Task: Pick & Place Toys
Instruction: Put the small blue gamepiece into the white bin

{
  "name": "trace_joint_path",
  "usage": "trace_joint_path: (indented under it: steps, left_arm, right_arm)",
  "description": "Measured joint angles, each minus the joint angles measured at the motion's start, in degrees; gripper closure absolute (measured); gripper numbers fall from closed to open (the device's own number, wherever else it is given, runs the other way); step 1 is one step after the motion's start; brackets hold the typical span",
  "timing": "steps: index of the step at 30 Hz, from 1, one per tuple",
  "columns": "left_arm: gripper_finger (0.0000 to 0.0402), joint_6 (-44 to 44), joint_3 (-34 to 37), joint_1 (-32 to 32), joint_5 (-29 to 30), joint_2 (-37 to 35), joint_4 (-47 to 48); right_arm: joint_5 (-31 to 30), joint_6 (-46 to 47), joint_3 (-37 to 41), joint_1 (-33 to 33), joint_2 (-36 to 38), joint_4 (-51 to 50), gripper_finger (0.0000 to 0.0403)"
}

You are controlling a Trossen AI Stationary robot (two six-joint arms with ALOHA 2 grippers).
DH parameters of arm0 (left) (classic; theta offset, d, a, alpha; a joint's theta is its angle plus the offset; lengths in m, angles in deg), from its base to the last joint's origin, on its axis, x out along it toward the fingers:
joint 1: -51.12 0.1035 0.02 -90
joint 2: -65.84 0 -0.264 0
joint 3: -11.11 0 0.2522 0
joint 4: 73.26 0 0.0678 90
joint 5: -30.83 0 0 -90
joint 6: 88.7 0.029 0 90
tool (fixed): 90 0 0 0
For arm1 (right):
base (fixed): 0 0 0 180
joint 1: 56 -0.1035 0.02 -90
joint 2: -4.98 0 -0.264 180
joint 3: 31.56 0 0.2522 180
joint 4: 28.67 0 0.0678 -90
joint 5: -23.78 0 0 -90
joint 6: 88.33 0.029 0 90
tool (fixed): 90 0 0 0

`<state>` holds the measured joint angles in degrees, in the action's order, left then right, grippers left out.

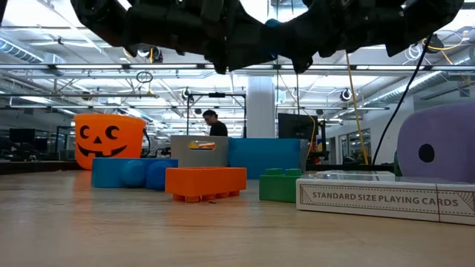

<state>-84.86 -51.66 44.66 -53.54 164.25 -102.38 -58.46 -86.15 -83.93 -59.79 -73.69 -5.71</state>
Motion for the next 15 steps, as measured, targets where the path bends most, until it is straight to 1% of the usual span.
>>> trace_joint_path:
  steps: [7,9,11,15]
  left_arm:
    - [0.012,0.5,0.0,0.0,0.0,-0.2,-0.7]
    - [0.0129,0.6,0.0,-0.1,0.0,-0.2,-0.5]
    - [0.0149,0.3,0.0,-0.1,-0.1,-0.2,-0.5]
    - [0.021,0.6,0.0,-0.1,0.4,-0.3,-0.3]
  right_arm:
    - [-0.3,-0.2,0.0,-0.5,0.0,0.6,0.028]
    - [-0.3,-0.2,0.0,-0.6,0.0,0.5,0.028]
    - [-0.4,-0.2,0.0,-0.5,0.0,0.4,0.028]
    - [-0.7,0.1,0.0,-0.5,0.1,-0.1,0.0277]
